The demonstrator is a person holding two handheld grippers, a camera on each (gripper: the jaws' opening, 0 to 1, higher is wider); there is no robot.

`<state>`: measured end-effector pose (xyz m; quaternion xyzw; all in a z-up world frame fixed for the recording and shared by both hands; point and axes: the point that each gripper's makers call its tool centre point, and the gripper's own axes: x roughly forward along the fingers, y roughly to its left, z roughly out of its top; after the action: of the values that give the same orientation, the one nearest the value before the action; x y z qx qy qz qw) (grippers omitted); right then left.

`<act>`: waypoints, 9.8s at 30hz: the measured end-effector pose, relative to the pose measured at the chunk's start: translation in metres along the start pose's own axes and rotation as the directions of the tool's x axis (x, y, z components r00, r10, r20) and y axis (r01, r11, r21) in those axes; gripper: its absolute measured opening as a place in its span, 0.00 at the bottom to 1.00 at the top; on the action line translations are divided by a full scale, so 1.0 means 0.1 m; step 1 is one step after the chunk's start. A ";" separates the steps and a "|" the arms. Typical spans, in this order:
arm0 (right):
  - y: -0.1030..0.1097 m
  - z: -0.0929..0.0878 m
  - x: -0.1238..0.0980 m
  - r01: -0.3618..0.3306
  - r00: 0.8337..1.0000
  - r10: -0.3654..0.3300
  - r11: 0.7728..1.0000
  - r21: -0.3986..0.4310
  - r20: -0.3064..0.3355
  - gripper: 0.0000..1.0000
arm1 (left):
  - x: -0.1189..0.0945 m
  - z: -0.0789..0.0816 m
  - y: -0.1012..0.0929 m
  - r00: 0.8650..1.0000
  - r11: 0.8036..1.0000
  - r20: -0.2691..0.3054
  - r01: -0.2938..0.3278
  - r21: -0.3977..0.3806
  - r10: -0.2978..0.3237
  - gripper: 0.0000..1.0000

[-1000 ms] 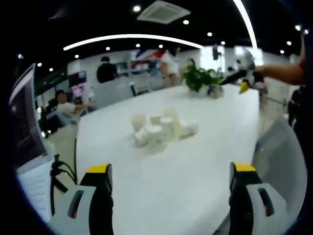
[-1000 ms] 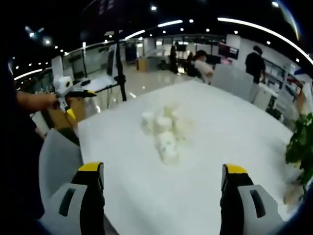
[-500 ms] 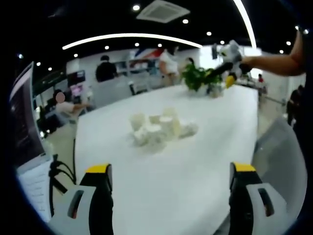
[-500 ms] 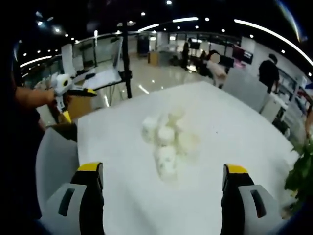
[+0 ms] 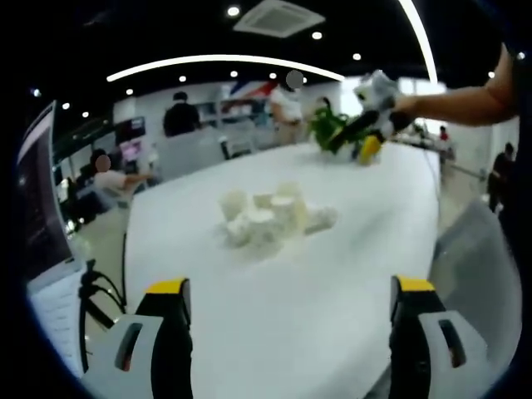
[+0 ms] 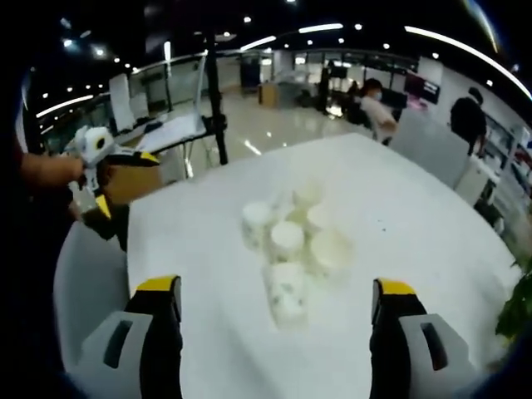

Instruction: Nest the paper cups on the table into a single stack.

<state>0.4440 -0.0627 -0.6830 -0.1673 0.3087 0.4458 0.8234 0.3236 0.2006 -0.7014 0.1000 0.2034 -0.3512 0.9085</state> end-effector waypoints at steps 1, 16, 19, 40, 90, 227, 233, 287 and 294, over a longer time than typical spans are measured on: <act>0.00 0.00 0.02 -0.002 1.000 0.002 1.000 -0.004 -0.003 0.93 | 0.01 0.00 0.01 1.000 1.000 -0.001 0.001 0.001 -0.001 0.99; 0.04 -0.12 0.44 -0.041 0.999 0.040 0.999 -0.036 -0.030 0.80 | 0.03 -0.06 0.01 1.000 1.000 -0.007 -0.012 -0.016 0.012 0.99; 0.07 -0.17 0.57 -0.058 0.998 0.058 0.998 -0.031 -0.021 0.76 | 0.03 -0.05 0.02 1.000 0.999 -0.003 -0.022 -0.022 0.022 0.99; -0.02 -0.47 1.23 -0.086 0.992 0.082 0.996 -0.039 -0.099 0.57 | 0.14 -0.08 -0.04 1.000 1.000 -0.027 0.001 -0.019 -0.002 0.99; -0.01 -0.13 1.07 -0.023 0.995 0.029 0.998 -0.055 0.098 0.38 | 0.10 -0.23 -0.01 0.999 0.997 0.053 0.008 -0.080 -0.004 0.99; 1.37 -0.37 0.70 -0.041 0.861 -0.026 0.992 0.121 0.507 0.39 | 0.12 -0.04 -0.19 0.994 0.992 0.104 0.034 -0.123 -0.021 0.99; 1.36 -0.53 0.80 -0.038 0.887 -0.035 0.988 0.148 0.461 0.40 | 0.11 -0.06 -0.20 0.995 0.992 0.098 0.032 -0.120 -0.020 0.99; 1.01 -0.57 0.03 0.057 0.916 -0.066 0.998 0.035 0.396 0.76 | 0.17 -0.02 -0.25 0.996 0.996 0.083 0.035 -0.087 -0.027 0.99; 0.76 -0.63 -0.19 0.125 0.915 -0.131 0.991 0.041 0.381 0.81 | 0.24 -0.02 -0.30 0.995 0.996 0.088 0.043 -0.081 -0.036 0.99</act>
<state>0.3500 -0.0675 -0.7183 -0.0904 0.1337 0.4124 0.8966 0.3188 0.1644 -0.7146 0.0427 0.1803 -0.3643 0.9126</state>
